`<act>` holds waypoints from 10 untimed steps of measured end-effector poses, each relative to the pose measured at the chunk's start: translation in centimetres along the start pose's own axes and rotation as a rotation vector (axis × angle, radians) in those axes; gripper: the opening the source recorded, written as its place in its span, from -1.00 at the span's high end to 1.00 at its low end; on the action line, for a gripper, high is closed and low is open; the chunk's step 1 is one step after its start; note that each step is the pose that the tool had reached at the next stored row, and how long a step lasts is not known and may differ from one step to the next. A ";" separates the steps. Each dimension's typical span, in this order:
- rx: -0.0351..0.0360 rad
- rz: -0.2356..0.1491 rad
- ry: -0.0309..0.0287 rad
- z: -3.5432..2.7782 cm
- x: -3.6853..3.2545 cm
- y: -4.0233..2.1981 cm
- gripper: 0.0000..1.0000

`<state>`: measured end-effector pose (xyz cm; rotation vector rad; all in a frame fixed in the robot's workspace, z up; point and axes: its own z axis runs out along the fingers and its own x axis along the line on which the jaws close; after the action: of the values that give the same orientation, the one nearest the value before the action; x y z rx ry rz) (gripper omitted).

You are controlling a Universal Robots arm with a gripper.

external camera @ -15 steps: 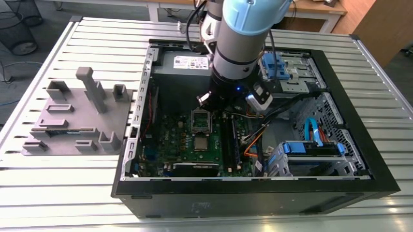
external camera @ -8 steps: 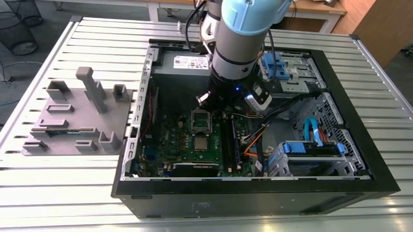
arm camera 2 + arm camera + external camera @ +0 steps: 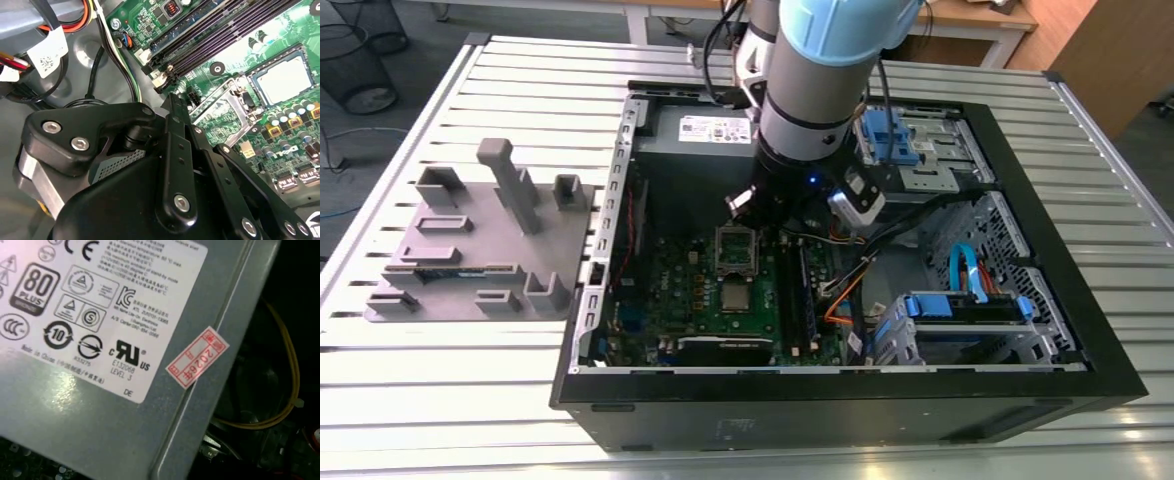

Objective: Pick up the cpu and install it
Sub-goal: 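Close the cpu cover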

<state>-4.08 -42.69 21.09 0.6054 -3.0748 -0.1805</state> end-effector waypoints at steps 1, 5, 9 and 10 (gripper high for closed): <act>0.0000 -0.001 0.0000 -0.11 0.01 -0.02 0.79; 0.0025 -0.002 0.0013 -0.45 0.07 -0.13 0.79; 0.0052 -0.003 0.0026 -0.72 0.13 -0.27 0.79; 0.0060 -0.003 0.0029 -0.80 0.15 -0.32 0.79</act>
<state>-4.08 -43.13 21.84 0.6107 -3.0728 -0.1704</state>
